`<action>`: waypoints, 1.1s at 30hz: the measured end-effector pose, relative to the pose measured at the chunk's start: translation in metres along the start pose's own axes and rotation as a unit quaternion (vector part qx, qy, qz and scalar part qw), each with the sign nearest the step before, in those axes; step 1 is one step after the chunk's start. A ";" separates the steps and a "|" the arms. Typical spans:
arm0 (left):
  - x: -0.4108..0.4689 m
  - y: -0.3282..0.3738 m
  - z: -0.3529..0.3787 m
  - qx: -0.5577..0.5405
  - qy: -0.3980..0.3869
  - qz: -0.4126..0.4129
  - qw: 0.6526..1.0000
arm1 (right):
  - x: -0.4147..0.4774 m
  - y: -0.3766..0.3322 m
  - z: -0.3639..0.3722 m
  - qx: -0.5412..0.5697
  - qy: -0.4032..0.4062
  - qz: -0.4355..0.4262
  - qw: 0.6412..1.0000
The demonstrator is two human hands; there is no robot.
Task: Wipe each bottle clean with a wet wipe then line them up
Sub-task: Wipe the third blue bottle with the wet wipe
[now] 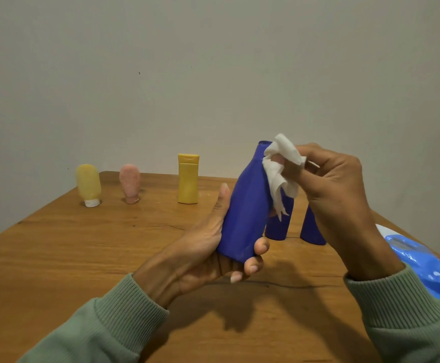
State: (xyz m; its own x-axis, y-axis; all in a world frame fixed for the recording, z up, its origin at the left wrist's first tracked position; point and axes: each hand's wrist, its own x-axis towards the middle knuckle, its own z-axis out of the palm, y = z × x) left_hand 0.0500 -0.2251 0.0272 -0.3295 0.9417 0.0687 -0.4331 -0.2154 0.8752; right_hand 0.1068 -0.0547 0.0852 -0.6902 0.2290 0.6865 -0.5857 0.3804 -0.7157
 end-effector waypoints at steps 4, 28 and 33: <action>-0.001 0.001 0.002 0.003 0.001 -0.001 1.000 | 0.000 0.001 0.001 0.037 -0.008 0.039 0.999; 0.005 0.001 0.001 0.062 0.111 0.107 0.986 | -0.004 0.005 0.013 -0.095 -0.068 -0.015 0.993; 0.007 0.000 0.001 0.100 0.145 0.128 0.976 | -0.007 0.009 0.021 -0.163 -0.074 -0.040 0.983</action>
State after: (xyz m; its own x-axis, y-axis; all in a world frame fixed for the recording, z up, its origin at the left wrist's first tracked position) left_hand 0.0489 -0.2182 0.0279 -0.6422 0.7442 0.1837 -0.1430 -0.3517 0.9251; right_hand 0.0976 -0.0715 0.0713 -0.7158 0.0625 0.6955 -0.4897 0.6651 -0.5638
